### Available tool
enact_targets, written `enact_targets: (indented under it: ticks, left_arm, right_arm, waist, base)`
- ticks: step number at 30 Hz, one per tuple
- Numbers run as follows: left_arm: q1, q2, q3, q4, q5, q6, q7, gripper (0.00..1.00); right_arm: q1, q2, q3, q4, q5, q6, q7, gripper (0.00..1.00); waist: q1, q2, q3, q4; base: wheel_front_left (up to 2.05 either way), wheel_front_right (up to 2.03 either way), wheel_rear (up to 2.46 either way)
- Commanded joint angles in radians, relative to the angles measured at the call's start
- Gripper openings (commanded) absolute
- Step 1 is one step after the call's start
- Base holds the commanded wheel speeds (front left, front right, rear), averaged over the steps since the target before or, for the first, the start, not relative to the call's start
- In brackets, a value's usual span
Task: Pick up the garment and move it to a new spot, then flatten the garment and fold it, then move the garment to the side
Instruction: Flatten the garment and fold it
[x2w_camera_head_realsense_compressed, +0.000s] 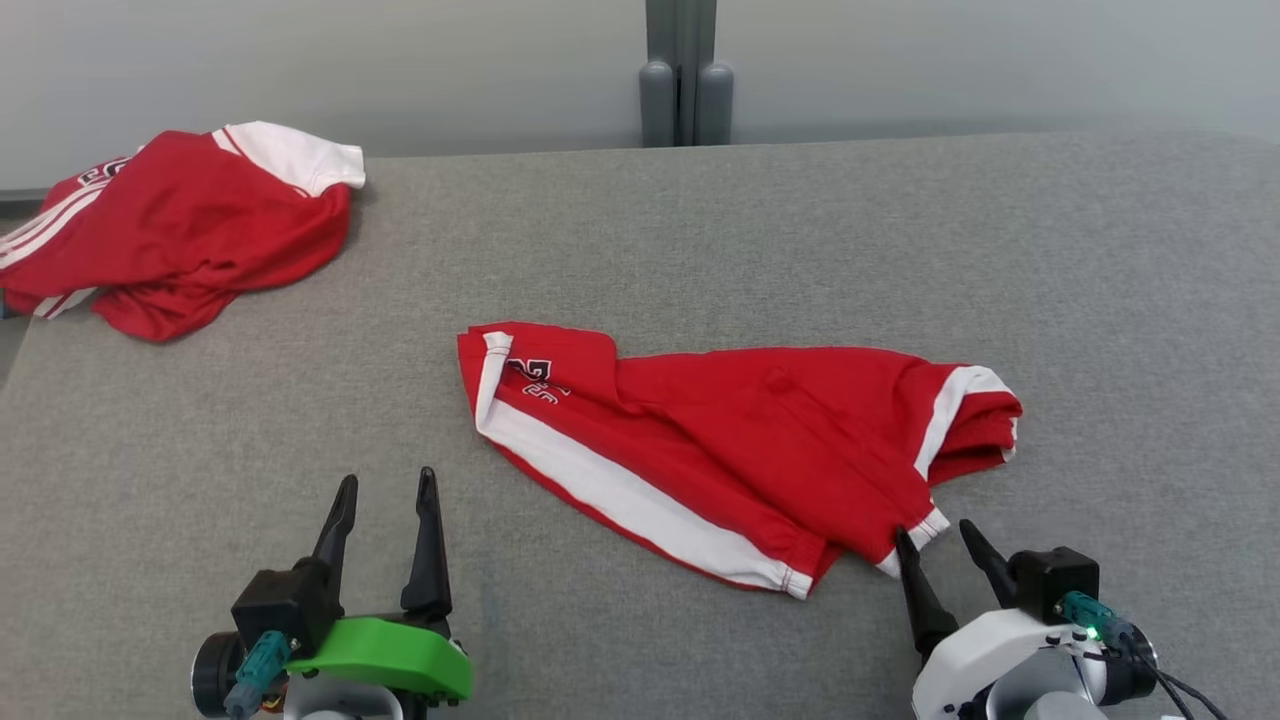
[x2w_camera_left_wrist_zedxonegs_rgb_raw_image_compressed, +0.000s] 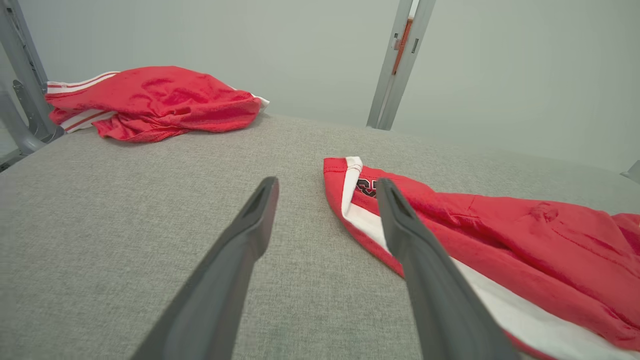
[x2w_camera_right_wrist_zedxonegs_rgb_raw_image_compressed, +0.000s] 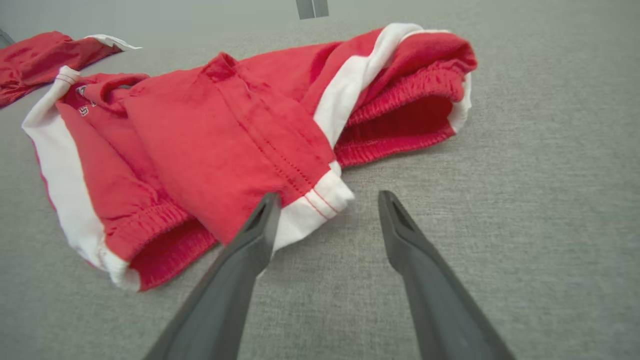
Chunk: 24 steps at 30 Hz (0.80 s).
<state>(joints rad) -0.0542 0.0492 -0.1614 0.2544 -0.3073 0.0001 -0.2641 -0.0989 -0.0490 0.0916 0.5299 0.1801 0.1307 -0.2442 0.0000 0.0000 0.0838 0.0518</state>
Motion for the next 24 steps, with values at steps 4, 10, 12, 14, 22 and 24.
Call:
enact_targets:
  ticks: [4, 10, 12, 14, 22, 24]
  left_arm:
    - [-0.020, 0.002, -0.001, -0.004, -0.006, 0.009, -0.001, 1.00]
    - [-0.017, 0.002, 0.000, -0.007, -0.010, 0.012, -0.001, 1.00]
    - [-0.016, 0.002, -0.002, -0.010, -0.012, 0.015, -0.001, 1.00]
    - [-0.018, 0.002, -0.005, -0.012, -0.015, 0.017, -0.001, 1.00]
    - [-0.046, 0.002, -0.050, -0.026, -0.040, 0.020, -0.001, 1.00]
    - [-0.059, 0.002, -0.063, -0.032, -0.048, 0.024, -0.001, 1.00]
  right_arm:
    - [-0.049, -0.003, 0.049, 0.065, 0.076, 0.000, 0.001, 0.01]
    - [-0.096, -0.003, 0.035, 0.026, 0.077, 0.000, -0.016, 0.00]
    - [-0.115, -0.003, 0.025, -0.023, 0.059, 0.000, -0.019, 0.00]
    - [-0.137, -0.003, 0.018, -0.082, 0.034, 0.000, -0.020, 0.00]
    - [-0.355, -0.114, -0.003, -0.168, -0.060, 0.000, 0.107, 0.00]
    - [-0.428, -0.156, 0.011, -0.135, -0.075, 0.000, 0.146, 0.00]
  waist:
    - [0.0000, 0.0000, 0.030, 0.061]
    - [0.0000, 0.0000, 0.029, 0.093]
    - [0.0000, 0.0000, 0.030, 0.100]
    - [0.0000, 0.0000, 0.033, 0.108]
    - [0.0000, 0.0000, 0.077, 0.173]
    - [0.0000, 0.0000, 0.095, 0.202]
  base:
    - [0.00, 0.00, 0.00]
    - [0.00, 0.00, 0.00]
    - [0.00, 0.00, 0.00]
    - [0.00, 0.00, 0.00]
    - [0.00, 0.00, 0.00]
    - [0.00, 0.00, 0.00]
